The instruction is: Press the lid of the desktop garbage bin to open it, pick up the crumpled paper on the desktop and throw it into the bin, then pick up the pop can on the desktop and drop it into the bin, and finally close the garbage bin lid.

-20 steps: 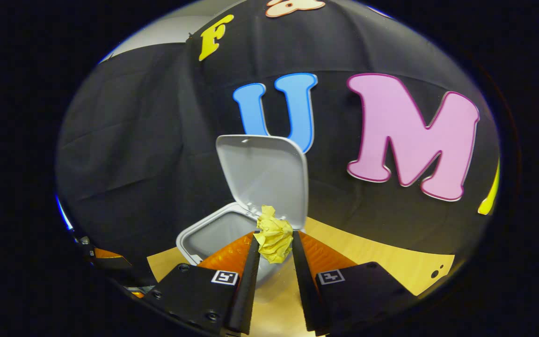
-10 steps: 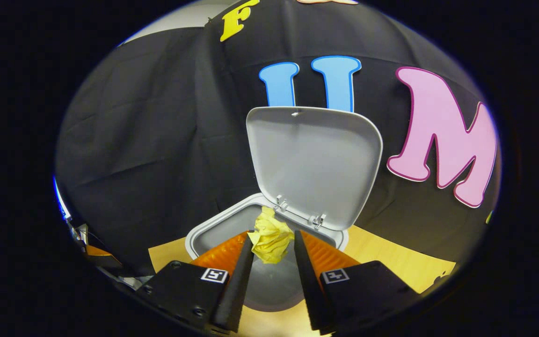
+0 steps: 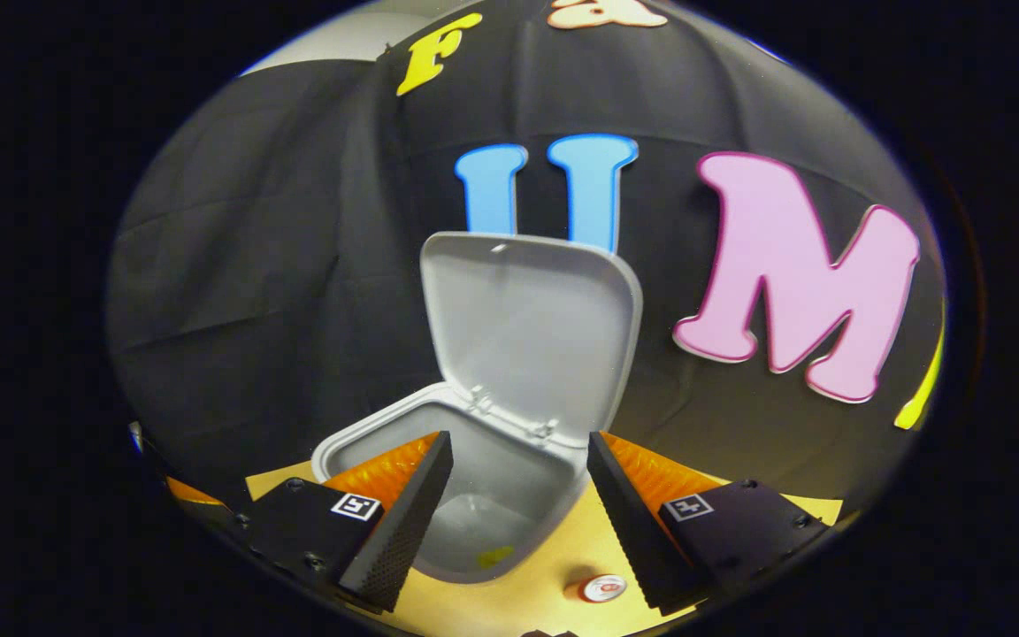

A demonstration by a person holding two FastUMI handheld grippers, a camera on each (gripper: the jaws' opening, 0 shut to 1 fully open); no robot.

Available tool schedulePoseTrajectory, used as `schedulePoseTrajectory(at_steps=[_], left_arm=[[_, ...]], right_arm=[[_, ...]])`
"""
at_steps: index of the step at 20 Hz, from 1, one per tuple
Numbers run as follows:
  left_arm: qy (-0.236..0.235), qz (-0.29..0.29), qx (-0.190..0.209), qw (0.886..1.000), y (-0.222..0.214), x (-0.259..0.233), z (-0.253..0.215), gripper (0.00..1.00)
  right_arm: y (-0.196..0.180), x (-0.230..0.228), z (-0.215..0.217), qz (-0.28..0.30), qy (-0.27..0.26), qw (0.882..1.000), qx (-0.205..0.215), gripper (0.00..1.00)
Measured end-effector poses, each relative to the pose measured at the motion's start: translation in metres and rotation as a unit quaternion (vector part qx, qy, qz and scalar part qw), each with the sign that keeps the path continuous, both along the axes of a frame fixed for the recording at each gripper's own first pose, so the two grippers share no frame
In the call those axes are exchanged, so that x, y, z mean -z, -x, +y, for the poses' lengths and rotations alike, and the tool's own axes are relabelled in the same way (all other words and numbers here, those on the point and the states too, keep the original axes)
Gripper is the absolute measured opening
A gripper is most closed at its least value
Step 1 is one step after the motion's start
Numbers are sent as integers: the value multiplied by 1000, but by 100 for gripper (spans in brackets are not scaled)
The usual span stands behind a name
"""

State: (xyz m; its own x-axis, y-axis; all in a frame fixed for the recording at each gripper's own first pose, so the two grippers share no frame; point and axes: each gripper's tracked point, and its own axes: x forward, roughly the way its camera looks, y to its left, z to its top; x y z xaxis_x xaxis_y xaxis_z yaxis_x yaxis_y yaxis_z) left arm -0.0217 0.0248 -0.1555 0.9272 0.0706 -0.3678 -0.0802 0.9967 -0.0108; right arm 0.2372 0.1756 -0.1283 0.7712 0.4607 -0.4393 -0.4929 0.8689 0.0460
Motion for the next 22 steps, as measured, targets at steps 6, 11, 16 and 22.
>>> schedulePoseTrajectory(at_steps=[6,11,16,22], left_arm=[[16,40,75,996,-32,66,-45,99],[3,66,144,987,-67,124,-94,100],[3,84,171,982,-118,179,-135,100],[-18,110,175,978,-165,233,-157,98]], right_arm=[[7,-28,-103,-81,-7,989,120,99],[45,-13,-204,-108,13,968,224,99],[90,24,-282,-85,48,949,300,99],[112,89,-314,-10,61,948,313,99]])
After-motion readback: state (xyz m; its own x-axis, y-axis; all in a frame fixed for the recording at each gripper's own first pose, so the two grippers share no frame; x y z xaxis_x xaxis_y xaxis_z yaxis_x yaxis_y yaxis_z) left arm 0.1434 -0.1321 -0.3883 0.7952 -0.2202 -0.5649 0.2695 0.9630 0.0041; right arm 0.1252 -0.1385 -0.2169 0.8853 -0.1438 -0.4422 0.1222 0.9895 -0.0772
